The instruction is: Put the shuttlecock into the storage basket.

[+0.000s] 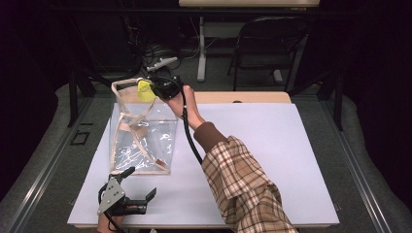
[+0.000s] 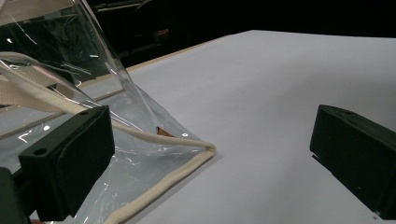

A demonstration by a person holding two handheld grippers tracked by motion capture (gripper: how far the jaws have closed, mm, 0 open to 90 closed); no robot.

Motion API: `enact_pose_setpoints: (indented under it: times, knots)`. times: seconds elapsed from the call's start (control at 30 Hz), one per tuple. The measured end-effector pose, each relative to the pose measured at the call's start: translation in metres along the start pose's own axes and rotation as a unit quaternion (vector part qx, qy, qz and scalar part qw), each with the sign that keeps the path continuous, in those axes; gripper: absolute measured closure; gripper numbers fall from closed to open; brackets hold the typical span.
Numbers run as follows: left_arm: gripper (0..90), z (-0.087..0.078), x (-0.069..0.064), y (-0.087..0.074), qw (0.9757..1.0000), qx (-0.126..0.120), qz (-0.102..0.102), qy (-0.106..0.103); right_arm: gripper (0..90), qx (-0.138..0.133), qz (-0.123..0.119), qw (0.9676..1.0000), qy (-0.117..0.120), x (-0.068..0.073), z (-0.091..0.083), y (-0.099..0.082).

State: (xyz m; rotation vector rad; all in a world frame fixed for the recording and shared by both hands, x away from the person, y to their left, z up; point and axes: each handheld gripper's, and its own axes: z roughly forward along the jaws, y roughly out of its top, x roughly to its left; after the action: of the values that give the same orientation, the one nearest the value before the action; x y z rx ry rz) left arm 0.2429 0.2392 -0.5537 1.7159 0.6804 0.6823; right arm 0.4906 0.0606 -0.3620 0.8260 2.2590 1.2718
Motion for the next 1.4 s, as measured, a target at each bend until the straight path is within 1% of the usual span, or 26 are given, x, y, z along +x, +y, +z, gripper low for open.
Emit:
enact_pose_setpoints:
  times: [0.1,0.2,0.3,0.33,0.47,0.53,0.67,0.7,0.87,0.97,1.07,1.4]
  knots:
    - [0.0,0.000,0.000,0.000,1.0000,0.001,0.001,0.000,81.0,0.003,-0.002,1.0000,0.002,0.002,0.004,-0.001]
    - [0.0,-0.001,0.000,0.000,1.0000,-0.001,-0.001,0.000,73.8,0.000,0.002,1.0000,0.002,0.001,0.007,-0.003]
    - [0.0,-0.001,0.000,0.000,1.0000,-0.001,0.000,0.001,66.3,0.004,0.008,1.0000,0.002,-0.001,0.004,-0.006]
    - [0.0,-0.001,0.000,0.000,1.0000,0.000,0.000,0.001,64.3,0.003,0.008,1.0000,0.003,-0.003,0.002,-0.008]
    - [0.0,0.000,-0.001,0.000,1.0000,0.001,0.002,0.000,50.0,0.006,0.007,0.9999,0.011,-0.011,-0.007,-0.015]
    - [0.0,0.000,-0.001,0.000,1.0000,0.001,0.001,0.000,45.6,0.004,0.007,0.9999,0.014,-0.015,-0.013,-0.019]
    - [0.0,0.001,-0.001,0.000,1.0000,0.003,0.001,0.001,33.2,-0.001,0.008,0.9996,0.026,-0.021,-0.027,-0.025]
    - [0.0,0.001,-0.001,0.000,1.0000,0.003,0.002,0.001,28.9,-0.003,0.008,0.9996,0.028,-0.022,-0.031,-0.026]
    - [0.0,0.001,-0.002,0.000,1.0000,0.004,0.006,0.001,15.3,0.000,0.000,0.9993,0.039,-0.024,-0.044,-0.032]
    - [0.0,0.001,-0.002,0.000,1.0000,0.003,0.003,0.002,11.8,0.004,-0.002,0.9990,0.043,-0.024,-0.049,-0.036]
    - [0.0,0.001,-0.002,0.000,1.0000,0.004,0.005,0.002,8.8,0.008,-0.001,0.9989,0.045,-0.025,-0.051,-0.042]
    - [0.0,0.001,-0.002,0.000,1.0000,0.005,0.006,0.002,4.2,0.022,0.008,0.9987,0.045,-0.035,-0.058,-0.068]
